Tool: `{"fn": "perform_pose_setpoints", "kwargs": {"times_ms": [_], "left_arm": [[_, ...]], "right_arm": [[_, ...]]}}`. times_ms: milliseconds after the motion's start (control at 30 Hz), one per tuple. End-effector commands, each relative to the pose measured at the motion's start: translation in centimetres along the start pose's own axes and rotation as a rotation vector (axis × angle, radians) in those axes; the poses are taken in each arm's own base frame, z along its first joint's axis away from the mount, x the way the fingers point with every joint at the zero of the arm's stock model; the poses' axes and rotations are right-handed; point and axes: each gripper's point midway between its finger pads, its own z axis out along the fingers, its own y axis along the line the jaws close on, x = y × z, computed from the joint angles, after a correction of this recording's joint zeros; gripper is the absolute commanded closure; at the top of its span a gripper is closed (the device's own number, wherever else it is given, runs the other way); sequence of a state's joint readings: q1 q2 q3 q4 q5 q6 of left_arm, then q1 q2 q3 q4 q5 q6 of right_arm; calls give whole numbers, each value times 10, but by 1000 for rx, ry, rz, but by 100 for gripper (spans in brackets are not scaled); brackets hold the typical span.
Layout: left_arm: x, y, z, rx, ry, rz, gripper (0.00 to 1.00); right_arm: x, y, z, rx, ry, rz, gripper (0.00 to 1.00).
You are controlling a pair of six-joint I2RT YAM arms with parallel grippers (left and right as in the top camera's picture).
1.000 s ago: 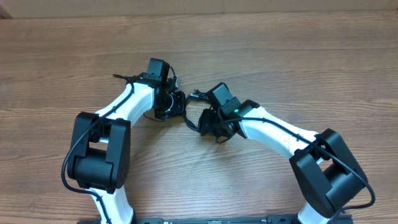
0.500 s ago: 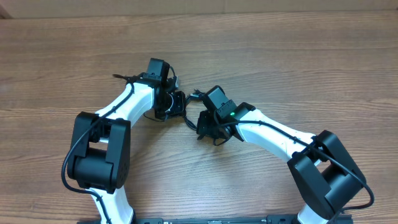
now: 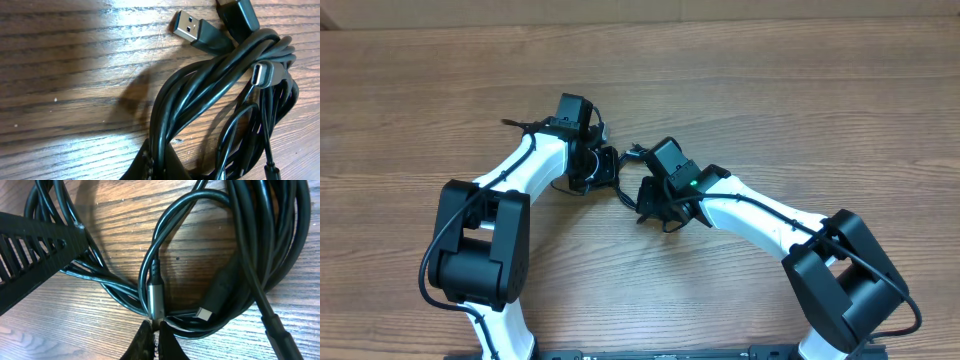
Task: Untangle cables
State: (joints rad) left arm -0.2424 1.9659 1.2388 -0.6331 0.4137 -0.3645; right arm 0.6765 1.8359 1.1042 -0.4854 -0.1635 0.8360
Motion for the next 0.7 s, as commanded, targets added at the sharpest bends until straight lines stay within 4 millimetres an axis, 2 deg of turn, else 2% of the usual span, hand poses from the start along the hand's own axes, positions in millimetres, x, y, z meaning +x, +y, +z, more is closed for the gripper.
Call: {"fn": "perform_pose_setpoints", "kwargs": {"times_ms": [0, 467, 667], "left_arm": [[1, 3, 4, -23, 4, 15, 96], [1, 3, 4, -23, 4, 15, 96], [1, 3, 4, -23, 4, 15, 96]], "right_arm": [[-3, -4, 3, 21, -24, 8, 96], [-9, -8, 16, 36, -44, 31, 96], [-13, -7, 31, 21, -55, 28, 96]]}}
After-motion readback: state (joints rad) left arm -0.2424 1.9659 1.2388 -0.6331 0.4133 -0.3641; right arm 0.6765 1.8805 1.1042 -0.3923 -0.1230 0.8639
